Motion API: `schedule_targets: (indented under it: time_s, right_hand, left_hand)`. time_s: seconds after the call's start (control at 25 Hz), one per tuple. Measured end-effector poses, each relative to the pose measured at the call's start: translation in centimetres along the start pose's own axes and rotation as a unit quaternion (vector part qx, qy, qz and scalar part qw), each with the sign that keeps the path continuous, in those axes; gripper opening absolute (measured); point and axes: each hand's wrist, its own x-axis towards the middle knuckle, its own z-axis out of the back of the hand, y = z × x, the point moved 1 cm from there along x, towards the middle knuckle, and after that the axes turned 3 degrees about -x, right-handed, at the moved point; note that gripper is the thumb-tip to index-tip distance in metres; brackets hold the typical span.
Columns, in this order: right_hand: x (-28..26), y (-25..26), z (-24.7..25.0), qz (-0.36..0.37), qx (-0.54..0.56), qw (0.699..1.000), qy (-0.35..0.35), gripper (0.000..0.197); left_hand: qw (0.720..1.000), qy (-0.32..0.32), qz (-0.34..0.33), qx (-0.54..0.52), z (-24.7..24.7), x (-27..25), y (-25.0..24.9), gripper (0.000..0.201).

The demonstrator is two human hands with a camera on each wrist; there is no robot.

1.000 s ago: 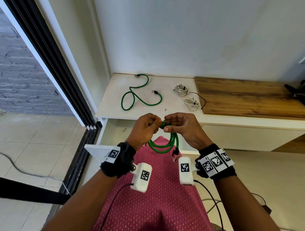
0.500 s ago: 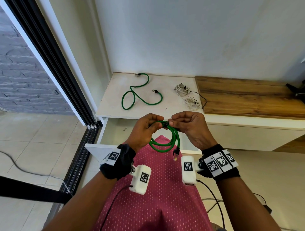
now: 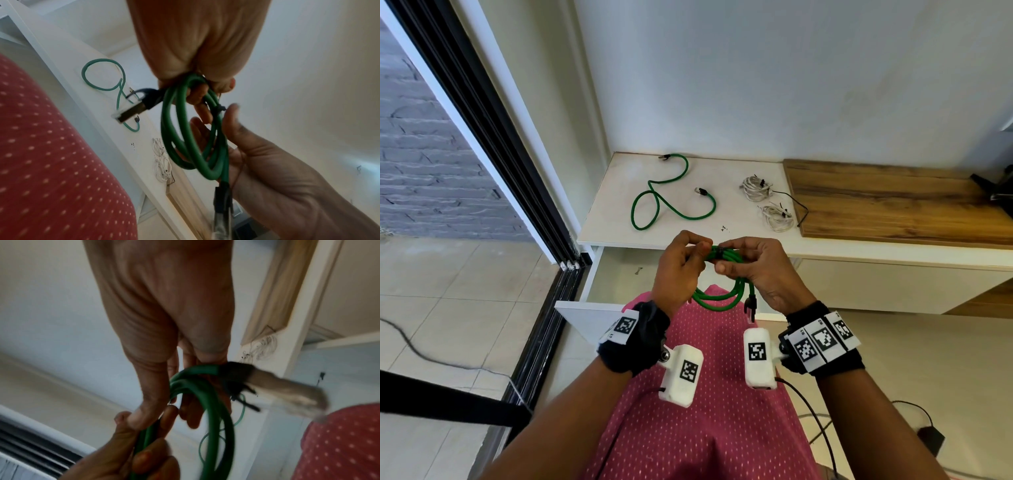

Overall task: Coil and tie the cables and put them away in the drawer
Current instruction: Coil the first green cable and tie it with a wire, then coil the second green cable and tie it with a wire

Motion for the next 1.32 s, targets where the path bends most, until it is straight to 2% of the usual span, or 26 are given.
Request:
schedule_targets:
  time_s: [0.08,0.16,0.24,0.44,0.56,0.68,0.76,0.84,0.96,1.08,1.2,1.32]
  right_hand:
    - [-0.2,-0.2,-0.3,0.005,-0.028,1.0,-0.011,0.037]
    - [-0.3,-0.4,-0.6,0.018,-0.037,0.999,-0.034,0.035]
    - [-0.2,-0.5,-0.8,0.028,-0.052,0.997,-0.046,0.038]
    - [0.4,-0.8,-0.9,0.053,-0.097,0.992,-0.065,0.031]
    - [0.6,-1.1,-0.9,0.063,-0.093,0.99,-0.081,0.029]
    - [1.1,-1.4,-0.9,0.074,-0.086,0.988,-0.108,0.022]
    - [1.9,-1.7,-0.7,0.074,-0.079,0.987,-0.121,0.02]
    - [2.9,-1.9,0.0,0.065,-0.07,0.988,-0.123,0.019]
    - [5.2,-2.7,2.9,0.009,-0.057,0.996,-0.073,0.021]
    - [7.7,-4.0,5.8,-0.069,-0.026,0.997,-0.026,0.019]
    - [11.5,-5.7,7.1,-0.117,0.034,0.99,-0.07,0.012]
    - [16.1,-7.4,8.7,-0.136,0.068,0.974,-0.166,0.009]
  left_hand:
    - [0.999,-0.031,-0.003,0.037,-0.3,0.0,-0.2,0.013]
    - [0.99,-0.035,-0.017,0.133,-0.4,0.2,-0.7,0.011]
    - [0.979,-0.026,-0.009,0.203,-0.5,0.4,-1.1,0.016]
    - [0.961,0.017,0.011,0.277,-0.9,0.6,-1.5,0.017]
    - [0.975,-0.001,0.056,0.213,-1.2,1.2,-1.2,0.018]
    - [0.984,-0.046,0.097,0.14,-1.9,2.0,-1.0,0.012]
    - [0.984,-0.075,0.136,0.085,-2.6,3.0,-0.5,0.022]
    - [0.981,-0.078,0.165,0.064,-3.3,4.8,0.3,0.025]
    - [0.979,-0.082,0.186,0.021,-3.3,8.1,1.5,0.031]
    - [0.961,-0.086,0.238,-0.113,-2.8,11.3,3.3,0.026]
    - [0.941,-0.055,0.284,-0.175,-2.8,14.1,6.0,0.021]
    - [0.948,-0.07,0.276,-0.14,-1.7,17.0,8.4,0.016]
